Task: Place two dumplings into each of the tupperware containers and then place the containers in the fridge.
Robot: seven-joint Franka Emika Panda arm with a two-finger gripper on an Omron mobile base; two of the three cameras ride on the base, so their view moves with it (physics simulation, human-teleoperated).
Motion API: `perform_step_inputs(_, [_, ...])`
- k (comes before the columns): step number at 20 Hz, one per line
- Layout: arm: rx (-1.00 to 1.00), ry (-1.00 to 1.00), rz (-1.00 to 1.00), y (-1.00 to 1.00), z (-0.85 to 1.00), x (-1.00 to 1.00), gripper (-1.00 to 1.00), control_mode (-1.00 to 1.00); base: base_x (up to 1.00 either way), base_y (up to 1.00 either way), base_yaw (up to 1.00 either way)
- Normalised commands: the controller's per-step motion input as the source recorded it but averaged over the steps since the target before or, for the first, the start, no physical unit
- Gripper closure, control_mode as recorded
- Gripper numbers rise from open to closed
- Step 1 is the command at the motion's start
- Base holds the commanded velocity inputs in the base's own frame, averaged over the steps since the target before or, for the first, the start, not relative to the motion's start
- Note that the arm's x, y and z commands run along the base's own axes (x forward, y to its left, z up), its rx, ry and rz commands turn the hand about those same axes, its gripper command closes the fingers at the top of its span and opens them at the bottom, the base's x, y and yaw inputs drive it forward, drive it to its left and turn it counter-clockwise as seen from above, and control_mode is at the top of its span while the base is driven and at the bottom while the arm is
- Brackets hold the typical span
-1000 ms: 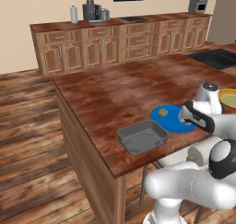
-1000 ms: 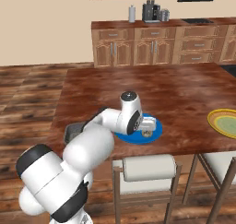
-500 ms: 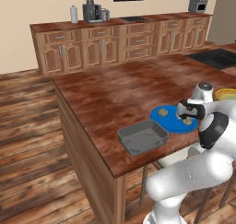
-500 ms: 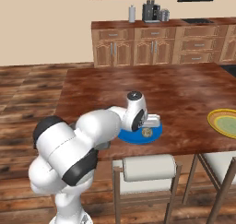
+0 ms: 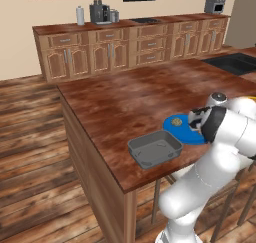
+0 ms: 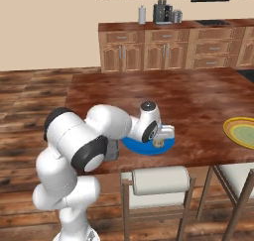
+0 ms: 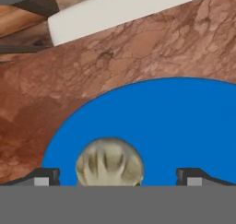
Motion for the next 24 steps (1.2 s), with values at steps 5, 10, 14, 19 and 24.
perform_step_inputs(5, [-0.04, 0.0, 0.0, -0.04, -0.23, 0.0, -1.0, -1.0, 0.0, 0.0, 0.0])
perform_step_inputs(10, [-0.05, 0.0, 0.0, 0.0, -0.22, 0.08, -1.0, -1.0, 0.0, 0.0, 0.0])
perform_step_inputs(14, [-0.02, 0.0, 0.0, 0.0, -0.23, 0.17, -1.0, -1.0, 0.0, 0.0, 0.0])
perform_step_inputs(19, [0.0, 0.0, 0.0, -0.1, -0.18, 0.28, -1.0, -1.0, 0.0, 0.0, 0.0])
perform_step_inputs(24, [0.0, 0.0, 0.0, -0.29, -0.16, 0.23, -1.0, -1.0, 0.0, 0.0, 0.0])
